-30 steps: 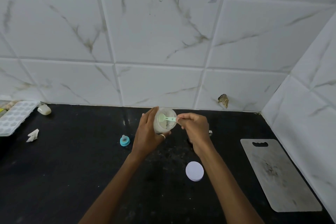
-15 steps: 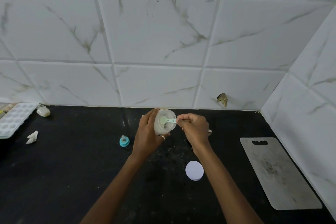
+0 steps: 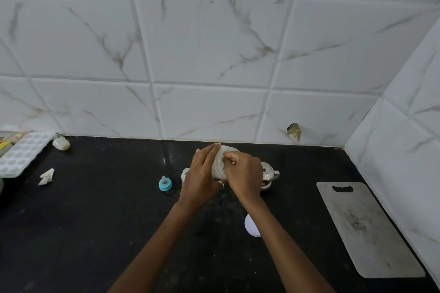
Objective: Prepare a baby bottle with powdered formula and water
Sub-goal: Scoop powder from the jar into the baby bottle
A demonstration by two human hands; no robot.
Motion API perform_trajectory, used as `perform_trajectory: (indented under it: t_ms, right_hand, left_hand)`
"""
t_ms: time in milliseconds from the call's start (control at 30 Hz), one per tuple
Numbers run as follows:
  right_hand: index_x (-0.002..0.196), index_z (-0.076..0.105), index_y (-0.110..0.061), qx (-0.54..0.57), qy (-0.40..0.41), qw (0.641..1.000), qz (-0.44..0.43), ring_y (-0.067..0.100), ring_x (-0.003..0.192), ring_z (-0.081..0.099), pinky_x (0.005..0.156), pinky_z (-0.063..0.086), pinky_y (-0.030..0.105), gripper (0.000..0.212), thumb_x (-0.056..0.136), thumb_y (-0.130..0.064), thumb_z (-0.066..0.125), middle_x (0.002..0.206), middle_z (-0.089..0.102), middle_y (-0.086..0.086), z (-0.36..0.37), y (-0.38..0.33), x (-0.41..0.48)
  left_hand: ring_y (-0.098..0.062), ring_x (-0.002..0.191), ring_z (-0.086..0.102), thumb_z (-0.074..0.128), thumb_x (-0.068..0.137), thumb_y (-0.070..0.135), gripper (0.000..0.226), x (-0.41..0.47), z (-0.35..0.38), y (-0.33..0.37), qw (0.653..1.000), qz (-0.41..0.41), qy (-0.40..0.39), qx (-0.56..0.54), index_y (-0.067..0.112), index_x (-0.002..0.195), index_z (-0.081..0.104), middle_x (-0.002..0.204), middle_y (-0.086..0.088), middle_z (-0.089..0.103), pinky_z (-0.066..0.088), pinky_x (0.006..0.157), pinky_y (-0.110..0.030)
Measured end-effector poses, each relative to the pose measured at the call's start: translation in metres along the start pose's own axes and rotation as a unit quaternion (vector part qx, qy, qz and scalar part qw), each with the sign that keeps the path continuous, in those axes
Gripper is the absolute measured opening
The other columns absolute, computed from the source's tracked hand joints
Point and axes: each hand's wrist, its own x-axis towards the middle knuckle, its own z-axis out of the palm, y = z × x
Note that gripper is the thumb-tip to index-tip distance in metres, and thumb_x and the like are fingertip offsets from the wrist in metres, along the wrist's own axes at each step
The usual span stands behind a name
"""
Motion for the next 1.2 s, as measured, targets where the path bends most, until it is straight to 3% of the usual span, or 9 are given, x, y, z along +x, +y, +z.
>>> perform_trajectory:
  t_ms: [133, 300, 533, 700, 1100, 1200]
  right_hand:
    - [0.093, 0.082, -0.019, 0.019, -0.017, 0.999, -0.041, 0.017, 0.073, 0.072, 0.067, 0.060, 0.040, 0.012, 0.091, -0.017, 0.070, 0.083, 0.079, -0.001, 0.002, 0.000, -0.002]
    - [0.096, 0.083, -0.025, 0.014, -0.094, 0.993, -0.066, 0.018, 0.083, 0.074, 0.076, 0.059, 0.039, 0.014, 0.089, -0.022, 0.071, 0.091, 0.080, -0.003, -0.004, 0.008, 0.000]
    - [0.100, 0.083, -0.021, -0.013, -0.033, 0.996, -0.079, 0.016, 0.089, 0.075, 0.077, 0.060, 0.036, 0.015, 0.091, -0.018, 0.072, 0.096, 0.080, -0.004, -0.013, 0.011, 0.004]
    - [0.101, 0.082, -0.025, -0.047, -0.073, 0.993, -0.077, 0.016, 0.089, 0.074, 0.074, 0.060, 0.038, 0.016, 0.090, -0.019, 0.072, 0.097, 0.080, -0.007, -0.011, 0.010, 0.002]
    - [0.098, 0.083, -0.026, 0.004, -0.123, 0.992, 0.013, 0.005, 0.086, 0.072, 0.073, 0.055, 0.019, 0.013, 0.087, -0.021, 0.077, 0.095, 0.080, -0.010, -0.014, 0.006, 0.002]
    - [0.091, 0.083, -0.025, 0.078, -0.119, 0.987, 0.078, -0.001, 0.081, 0.072, 0.076, 0.059, 0.023, 0.010, 0.083, -0.020, 0.080, 0.084, 0.078, -0.014, -0.016, 0.008, 0.005]
  left_hand:
    - [-0.022, 0.142, 0.043, 0.089, 0.070, 0.016, 0.093, -0.001, 0.002, -0.001, 1.000, -0.002, -0.001, -0.006, 0.009, 0.150, 0.042, 0.152, -0.008, 0.048, 0.018, 0.126, -0.040]
    - [-0.021, 0.143, 0.042, 0.088, 0.070, 0.017, 0.093, -0.001, 0.000, -0.006, 1.000, -0.023, 0.001, -0.019, 0.008, 0.150, 0.042, 0.152, -0.007, 0.047, 0.025, 0.124, -0.053]
    - [-0.021, 0.141, 0.043, 0.087, 0.072, 0.035, 0.094, 0.000, -0.003, -0.009, 0.999, -0.038, 0.009, -0.021, 0.006, 0.149, 0.042, 0.151, -0.007, 0.048, 0.028, 0.122, -0.052]
    - [-0.019, 0.142, 0.041, 0.089, 0.072, 0.027, 0.095, -0.002, -0.002, -0.008, 0.999, -0.036, 0.005, -0.021, 0.010, 0.151, 0.041, 0.152, -0.005, 0.047, 0.026, 0.124, -0.049]
    - [-0.019, 0.141, 0.043, 0.090, 0.071, 0.024, 0.096, -0.005, -0.004, -0.009, 0.999, -0.034, 0.002, -0.012, 0.013, 0.152, 0.040, 0.153, -0.003, 0.046, 0.025, 0.124, -0.053]
    - [-0.019, 0.139, 0.044, 0.091, 0.070, 0.030, 0.095, -0.005, -0.004, -0.007, 0.999, -0.040, 0.004, -0.007, 0.010, 0.150, 0.041, 0.152, -0.005, 0.047, 0.029, 0.121, -0.055]
